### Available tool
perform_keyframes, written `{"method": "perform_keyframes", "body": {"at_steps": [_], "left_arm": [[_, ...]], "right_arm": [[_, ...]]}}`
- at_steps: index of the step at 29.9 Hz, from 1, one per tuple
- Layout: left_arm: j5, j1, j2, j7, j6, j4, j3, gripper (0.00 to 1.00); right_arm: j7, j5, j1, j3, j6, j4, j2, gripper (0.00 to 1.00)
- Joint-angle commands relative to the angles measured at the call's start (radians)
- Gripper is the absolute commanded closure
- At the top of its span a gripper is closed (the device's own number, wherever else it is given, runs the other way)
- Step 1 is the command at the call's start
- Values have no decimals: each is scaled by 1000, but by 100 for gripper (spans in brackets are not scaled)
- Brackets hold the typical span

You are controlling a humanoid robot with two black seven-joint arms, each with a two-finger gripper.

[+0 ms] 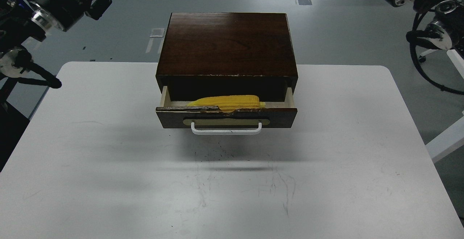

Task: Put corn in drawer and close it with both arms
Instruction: 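Withdraw the right gripper and bring the left gripper toward the drawer, then place the left gripper against the drawer front beside the handle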

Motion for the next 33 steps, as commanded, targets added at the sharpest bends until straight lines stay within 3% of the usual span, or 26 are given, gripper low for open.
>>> {"method": "perform_keyframes", "body": {"at_steps": [1,2,3,5,10,11,16,23,33], "left_arm": [[181,-22,8,-18,0,-135,1,92],[220,-22,12,-31,0,-167,1,99],[301,-22,23,-53,0,-234,1,100],[392,-22,35,-53,0,-299,3,100],[841,-9,74,-53,0,-595,12,100],[841,-9,74,-53,0,-595,12,100],[1079,-22,115,-53,0,-799,159,100],[1400,-6,86,-53,0,-830,233,100],[1504,-11,48,-53,0,-847,311,100]], "right_arm": [[9,220,-76,81,25,-69,-2,3],[9,254,-89,94,31,-80,-2,3],[9,324,-112,123,39,-99,-7,3],[11,383,-132,147,48,-112,-10,3],[12,495,-212,258,102,-161,-11,3],[12,495,-212,258,102,-161,-11,3],[11,497,-279,351,159,-178,-11,3],[9,512,-291,359,173,-179,-25,3],[1,624,-353,359,208,-184,-15,3]]}}
